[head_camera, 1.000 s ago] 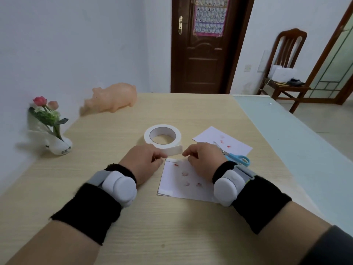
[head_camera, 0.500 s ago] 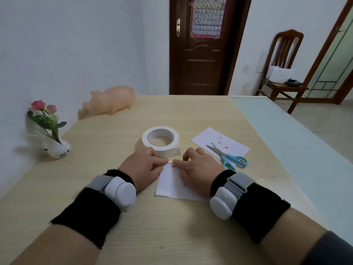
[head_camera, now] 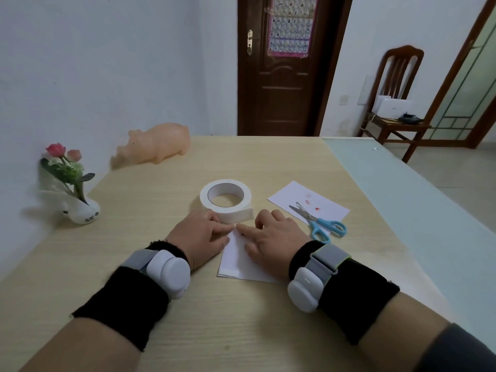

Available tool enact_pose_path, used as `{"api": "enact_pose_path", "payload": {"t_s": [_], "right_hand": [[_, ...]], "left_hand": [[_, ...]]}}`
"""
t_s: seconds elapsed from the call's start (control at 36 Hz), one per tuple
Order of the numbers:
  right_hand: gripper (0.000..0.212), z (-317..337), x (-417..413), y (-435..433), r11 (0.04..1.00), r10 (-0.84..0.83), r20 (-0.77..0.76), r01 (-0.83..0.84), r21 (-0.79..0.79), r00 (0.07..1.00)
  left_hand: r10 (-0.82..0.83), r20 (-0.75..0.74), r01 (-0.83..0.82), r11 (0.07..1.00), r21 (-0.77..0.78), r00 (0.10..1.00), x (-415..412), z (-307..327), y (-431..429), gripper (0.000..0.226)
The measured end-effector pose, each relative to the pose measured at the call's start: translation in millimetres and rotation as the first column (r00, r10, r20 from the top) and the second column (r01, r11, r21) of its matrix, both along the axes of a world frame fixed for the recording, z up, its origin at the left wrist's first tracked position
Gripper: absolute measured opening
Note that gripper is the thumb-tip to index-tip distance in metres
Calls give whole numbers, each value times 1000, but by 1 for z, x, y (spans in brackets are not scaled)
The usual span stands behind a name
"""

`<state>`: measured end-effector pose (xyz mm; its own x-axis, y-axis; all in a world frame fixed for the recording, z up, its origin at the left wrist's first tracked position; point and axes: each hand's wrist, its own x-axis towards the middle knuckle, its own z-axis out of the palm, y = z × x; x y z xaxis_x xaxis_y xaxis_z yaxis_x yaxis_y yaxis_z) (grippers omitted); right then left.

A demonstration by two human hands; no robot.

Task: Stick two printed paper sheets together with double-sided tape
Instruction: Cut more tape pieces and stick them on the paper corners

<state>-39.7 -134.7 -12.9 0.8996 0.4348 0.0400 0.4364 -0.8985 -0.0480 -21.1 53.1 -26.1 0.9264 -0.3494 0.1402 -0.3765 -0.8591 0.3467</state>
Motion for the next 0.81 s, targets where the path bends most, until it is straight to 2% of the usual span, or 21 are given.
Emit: {"api": "enact_pose_path", "payload": {"t_s": [0.44, 0.56, 0.75, 0.81], "right_hand": [[45, 2, -1, -7, 1000, 6, -17, -6, -5, 1000], [55, 0, -1, -6, 1000, -2, -21, 2, 14, 1000], [46, 2, 0, -4, 1000, 12, -12, -12, -10, 1000], [46, 2, 0, -4, 1000, 14, -16, -14, -5, 1000]], "left_hand": [[15, 11, -15, 1000, -8, 1000, 2, -2, 0, 32], [15, 3, -15, 1000, -16, 1000, 0, -1, -1, 38], [-7, -4, 7, 1000, -22, 1000, 0, -4, 0, 54], [-4, 3, 4, 1000, -26, 1000, 0, -5, 0, 45]]}}
